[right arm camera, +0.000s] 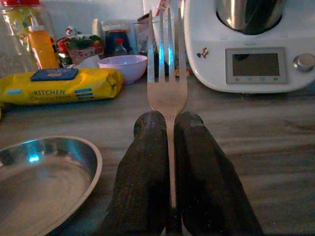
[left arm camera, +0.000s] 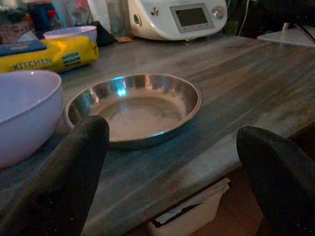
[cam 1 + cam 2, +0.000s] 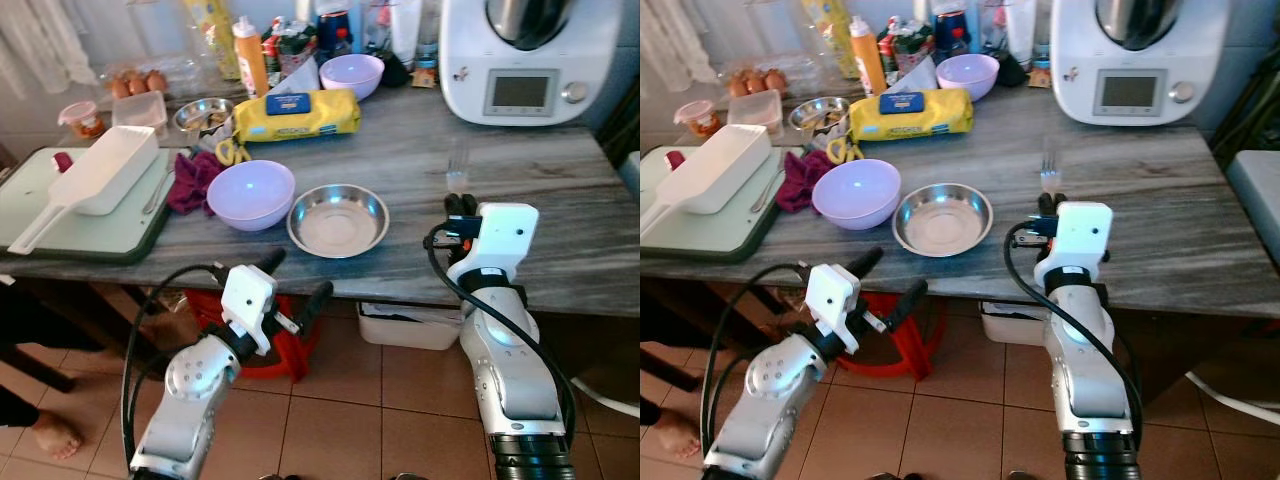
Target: Setting the table
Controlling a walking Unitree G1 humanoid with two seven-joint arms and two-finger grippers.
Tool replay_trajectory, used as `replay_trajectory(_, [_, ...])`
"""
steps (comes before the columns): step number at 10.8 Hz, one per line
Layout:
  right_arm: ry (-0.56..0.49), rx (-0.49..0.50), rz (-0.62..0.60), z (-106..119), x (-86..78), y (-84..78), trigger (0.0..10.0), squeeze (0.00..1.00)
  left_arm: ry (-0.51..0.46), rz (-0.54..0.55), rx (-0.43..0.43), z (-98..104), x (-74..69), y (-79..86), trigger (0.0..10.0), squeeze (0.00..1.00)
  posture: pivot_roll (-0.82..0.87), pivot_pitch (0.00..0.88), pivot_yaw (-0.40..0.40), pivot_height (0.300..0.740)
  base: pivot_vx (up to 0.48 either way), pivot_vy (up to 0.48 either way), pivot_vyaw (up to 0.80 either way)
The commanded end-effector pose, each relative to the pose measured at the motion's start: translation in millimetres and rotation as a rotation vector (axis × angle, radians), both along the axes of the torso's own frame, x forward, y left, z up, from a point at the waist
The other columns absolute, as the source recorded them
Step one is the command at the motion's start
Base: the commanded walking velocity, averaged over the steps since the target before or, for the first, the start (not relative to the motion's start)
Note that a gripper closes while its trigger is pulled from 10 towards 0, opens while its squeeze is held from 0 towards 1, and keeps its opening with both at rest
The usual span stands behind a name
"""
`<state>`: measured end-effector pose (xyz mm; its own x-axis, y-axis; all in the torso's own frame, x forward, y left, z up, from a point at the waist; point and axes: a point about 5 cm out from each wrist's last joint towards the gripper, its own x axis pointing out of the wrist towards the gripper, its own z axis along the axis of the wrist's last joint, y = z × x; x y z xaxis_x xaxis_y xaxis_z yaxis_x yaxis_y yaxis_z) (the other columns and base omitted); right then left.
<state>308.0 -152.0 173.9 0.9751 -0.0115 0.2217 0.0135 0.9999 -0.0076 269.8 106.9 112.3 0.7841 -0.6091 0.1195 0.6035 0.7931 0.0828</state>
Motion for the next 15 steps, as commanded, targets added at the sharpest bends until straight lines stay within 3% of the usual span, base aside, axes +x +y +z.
replay_trajectory(1, [0.001,0.011,-0.006,1.7,0.1,0.6,10.0,0.0,0.001,0.001,0.0,0.9,-1.3,1.7,10.0,0.0,-0.15,0.13,0.109,0.74,0.0,0.0,0.0])
replay_trajectory(5, [0.085,0.102,-0.069,-5.2,12.7,-15.1,10.0,0.0,0.011,-0.031,-0.016,4.8,-3.4,0.8,10.0,0.0,-0.13,0.16,0.117,0.74,0.0,0.0,0.0])
replay_trajectory(6, [0.125,0.132,-0.065,-3.5,26.7,-17.8,10.0,0.0,0.016,-0.035,-0.009,5.3,-6.7,2.2,10.0,0.0,-0.12,0.176,0.123,0.74,0.0,0.0,0.0])
replay_trajectory(8, [0.144,0.142,-0.047,-0.3,37.7,-15.3,10.0,0.0,0.03,-0.052,-0.008,5.9,-12.2,1.1,10.0,0.0,-0.11,0.189,0.124,0.74,0.0,0.0,0.0])
replay_trajectory(11, [0.233,0.256,0.027,-6.4,56.4,4.8,10.0,0.0,0.048,-0.057,0.014,9.1,-20.2,8.2,10.0,0.0,-0.07,0.217,0.135,0.74,0.0,0.0,0.0])
replay_trajectory(15, [0.277,0.293,0.091,-11.3,62.2,27.0,10.0,0.0,0.061,-0.111,0.01,15.2,-23.4,5.6,10.0,0.0,-0.06,0.214,0.133,0.74,0.0,0.0,0.0])
